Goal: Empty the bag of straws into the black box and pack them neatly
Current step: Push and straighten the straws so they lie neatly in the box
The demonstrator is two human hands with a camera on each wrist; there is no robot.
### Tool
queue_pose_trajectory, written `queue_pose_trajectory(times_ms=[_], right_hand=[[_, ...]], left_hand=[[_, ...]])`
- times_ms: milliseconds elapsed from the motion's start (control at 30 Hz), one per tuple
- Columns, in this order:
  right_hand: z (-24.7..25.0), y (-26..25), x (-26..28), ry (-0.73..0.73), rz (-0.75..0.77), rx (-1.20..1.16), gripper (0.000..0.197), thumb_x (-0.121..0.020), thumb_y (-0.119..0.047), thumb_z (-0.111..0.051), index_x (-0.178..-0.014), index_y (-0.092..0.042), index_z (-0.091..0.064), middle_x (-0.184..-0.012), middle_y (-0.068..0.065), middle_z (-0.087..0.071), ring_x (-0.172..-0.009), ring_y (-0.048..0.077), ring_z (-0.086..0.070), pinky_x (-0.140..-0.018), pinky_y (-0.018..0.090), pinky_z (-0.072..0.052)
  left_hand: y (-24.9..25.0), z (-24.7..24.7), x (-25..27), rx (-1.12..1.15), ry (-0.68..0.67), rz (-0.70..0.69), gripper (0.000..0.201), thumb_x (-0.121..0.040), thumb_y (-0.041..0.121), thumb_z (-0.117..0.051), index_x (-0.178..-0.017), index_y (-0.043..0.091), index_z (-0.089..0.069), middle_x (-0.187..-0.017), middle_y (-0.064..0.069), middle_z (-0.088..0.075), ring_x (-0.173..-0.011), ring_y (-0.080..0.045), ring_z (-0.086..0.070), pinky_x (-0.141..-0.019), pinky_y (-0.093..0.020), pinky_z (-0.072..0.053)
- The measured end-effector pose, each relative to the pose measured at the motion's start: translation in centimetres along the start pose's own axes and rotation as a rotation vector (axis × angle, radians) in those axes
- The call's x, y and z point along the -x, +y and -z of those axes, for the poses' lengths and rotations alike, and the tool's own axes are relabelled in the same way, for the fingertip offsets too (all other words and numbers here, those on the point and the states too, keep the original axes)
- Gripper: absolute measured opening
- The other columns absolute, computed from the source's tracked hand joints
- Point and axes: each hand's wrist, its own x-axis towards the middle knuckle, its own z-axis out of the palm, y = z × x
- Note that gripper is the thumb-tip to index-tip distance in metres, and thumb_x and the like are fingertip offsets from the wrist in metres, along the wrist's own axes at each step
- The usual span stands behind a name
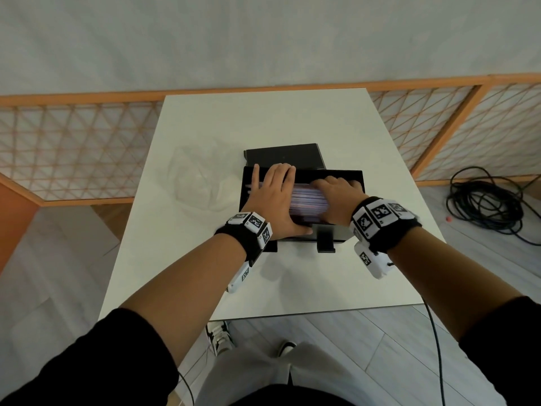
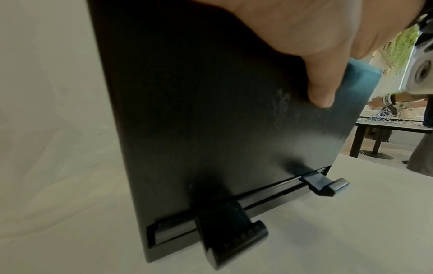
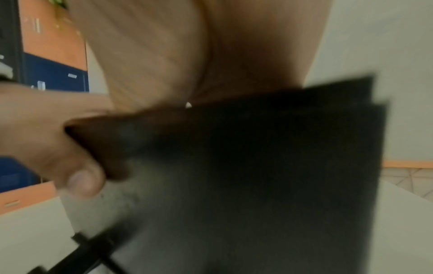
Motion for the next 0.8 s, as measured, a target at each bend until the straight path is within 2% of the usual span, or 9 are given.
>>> queue_pose_trajectory(times_ms=[100,200,267,367,433,533,633,733,800], right_hand=[[-0.2,-0.3,-0.3,0.081,0.006,0.069,0.064,-0.078,-0.019,-0.063,-0.135,-0.018,-0.034,-0.133,0.006,-0.041,-0.124,0.028,-0.039,-0.104,0.046,-0.030],[-0.2,0.2,-0.2,0.187,0.066,0.048,0.070,-0.072,-0.034,-0.071,-0.131,-0.022,-0.036,-0.128,0.003,-0.043,-0.120,0.025,-0.041,-0.103,0.043,-0.031],[0.1,0.5,-0.1,0.172,0.078,-0.026,0.078,-0.070,-0.043,-0.071,-0.136,-0.024,-0.033,-0.131,0.002,-0.043,-0.123,0.024,-0.040,-0.106,0.044,-0.028],[0.8,0.8,0.2,0.180,0.089,-0.173,0.075,-0.076,-0.042,-0.068,-0.140,-0.025,-0.033,-0.138,0.002,-0.041,-0.130,0.023,-0.038,-0.112,0.043,-0.026],[0.5,0.6,0.4,0.195,0.129,-0.259,0.062,-0.086,-0.044,-0.057,-0.141,-0.025,-0.035,-0.142,0.001,-0.041,-0.133,0.020,-0.038,-0.113,0.044,-0.025],[-1.0,0.0,0.9,0.015,0.098,-0.204,0.050,-0.099,-0.045,-0.029,-0.146,-0.027,-0.027,-0.154,-0.004,-0.027,-0.144,0.015,-0.020,-0.118,0.045,-0.012],[-1.5,-0.1,0.7,0.044,0.064,-0.177,0.050,-0.099,-0.045,-0.021,-0.147,-0.029,-0.026,-0.157,-0.007,-0.022,-0.146,0.011,-0.010,-0.119,0.048,-0.004],[-1.2,0.3,0.6,0.067,0.095,-0.182,0.050,-0.099,-0.043,-0.024,-0.145,-0.024,-0.030,-0.155,-0.004,-0.027,-0.146,0.013,-0.011,-0.119,0.048,-0.004],[-0.7,1.3,0.9,0.278,0.131,-0.297,0.053,-0.096,-0.046,-0.028,-0.141,-0.020,-0.038,-0.150,0.001,-0.038,-0.144,0.016,-0.022,-0.119,0.045,-0.012]], left_hand=[[0.0,0.0,0.0,-0.006,-0.003,0.003,0.127,-0.056,0.086,-0.053,-0.147,0.008,-0.013,-0.153,-0.006,-0.018,-0.143,-0.025,-0.014,-0.116,-0.057,0.001],[-0.1,0.1,-0.2,0.006,0.003,0.001,0.125,-0.055,0.086,-0.053,-0.146,0.008,-0.017,-0.151,-0.006,-0.022,-0.141,-0.025,-0.017,-0.116,-0.057,0.000],[-0.2,0.1,-0.4,0.006,0.002,0.000,0.126,-0.055,0.086,-0.052,-0.146,0.007,-0.018,-0.151,-0.007,-0.023,-0.141,-0.025,-0.018,-0.116,-0.058,-0.001],[-0.3,0.2,-0.8,0.021,-0.026,-0.001,0.128,-0.055,0.087,-0.052,-0.147,0.007,-0.015,-0.152,-0.007,-0.020,-0.143,-0.024,-0.014,-0.115,-0.058,0.002],[-0.5,0.1,-1.2,0.033,-0.049,-0.002,0.129,-0.056,0.087,-0.052,-0.148,0.006,-0.011,-0.155,-0.007,-0.015,-0.145,-0.023,-0.009,-0.114,-0.058,0.004],[-0.6,-0.2,-1.8,0.042,-0.126,0.001,0.132,-0.058,0.090,-0.047,-0.150,0.006,-0.001,-0.159,-0.006,0.001,-0.147,-0.021,0.006,-0.112,-0.058,0.009],[-0.8,-0.2,-2.5,0.061,-0.196,0.004,0.133,-0.058,0.092,-0.042,-0.150,0.007,0.004,-0.160,-0.004,0.011,-0.146,-0.018,0.015,-0.112,-0.056,0.012],[-1.1,0.5,-2.4,0.175,-0.230,0.006,0.119,-0.069,0.086,-0.039,-0.151,0.009,0.001,-0.160,-0.001,0.009,-0.146,-0.014,0.013,-0.114,-0.054,0.013],[-1.9,1.3,-2.4,0.327,-0.155,0.077,0.098,-0.082,0.075,-0.035,-0.152,0.013,-0.005,-0.161,0.001,0.003,-0.147,-0.011,0.006,-0.114,-0.051,0.014]])
